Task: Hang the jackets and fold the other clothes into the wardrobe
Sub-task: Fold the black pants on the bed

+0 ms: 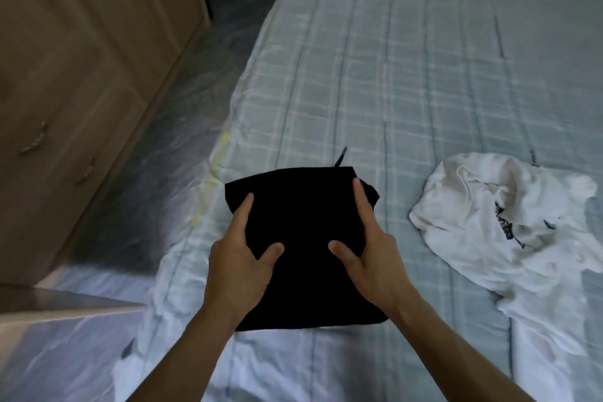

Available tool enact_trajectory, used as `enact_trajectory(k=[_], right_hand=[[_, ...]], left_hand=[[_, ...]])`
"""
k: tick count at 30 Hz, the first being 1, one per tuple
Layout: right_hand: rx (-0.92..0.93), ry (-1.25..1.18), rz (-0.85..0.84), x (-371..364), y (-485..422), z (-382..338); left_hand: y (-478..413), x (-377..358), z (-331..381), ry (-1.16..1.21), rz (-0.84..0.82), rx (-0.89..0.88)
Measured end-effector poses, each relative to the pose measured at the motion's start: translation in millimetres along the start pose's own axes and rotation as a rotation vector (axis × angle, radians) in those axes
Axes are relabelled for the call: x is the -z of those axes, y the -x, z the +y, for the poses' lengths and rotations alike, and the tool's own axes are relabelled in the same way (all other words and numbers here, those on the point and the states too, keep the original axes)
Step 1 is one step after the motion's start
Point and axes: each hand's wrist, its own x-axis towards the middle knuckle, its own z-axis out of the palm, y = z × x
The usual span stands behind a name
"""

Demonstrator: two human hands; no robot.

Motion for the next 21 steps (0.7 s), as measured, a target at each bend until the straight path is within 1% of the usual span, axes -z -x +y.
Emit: enact_trajectory(k=[2, 5, 8, 11, 14, 17, 21], right_hand=[[0.032, 0.034, -0.046, 6.3, 19.6, -37.5], [0.067, 0.037, -0.072, 14.2, 47.3, -98.0], [0.128, 0.015, -0.092, 11.0, 72.3, -149.5], [0.200, -0.012, -0.126, -4.6, 98.4, -193.0], [0.300, -0.038, -0.196, -28.1, 121.8, -231.7], [0.396, -0.042, -0.273, -57.4, 140.2, -265.6], [0.473, -0.084, -0.413, -90.5, 163.8, -304.1]], left_hand=[[33.6, 34.1, 17.3, -0.020, 0.045, -0.021], [84.8, 88.5, 42.6, -0.040, 0.098, -0.046], [131.0, 134.1, 58.7, -0.103, 0.201, -0.064], [179.0, 170.3, 63.3, -0.152, 0.318, -0.038], [225.7, 201.2, 56.9, -0.185, 0.463, 0.055], [268.8, 229.6, 47.8, -0.165, 0.587, 0.178], [320.7, 257.1, 42.6, -0.181, 0.739, 0.331]])
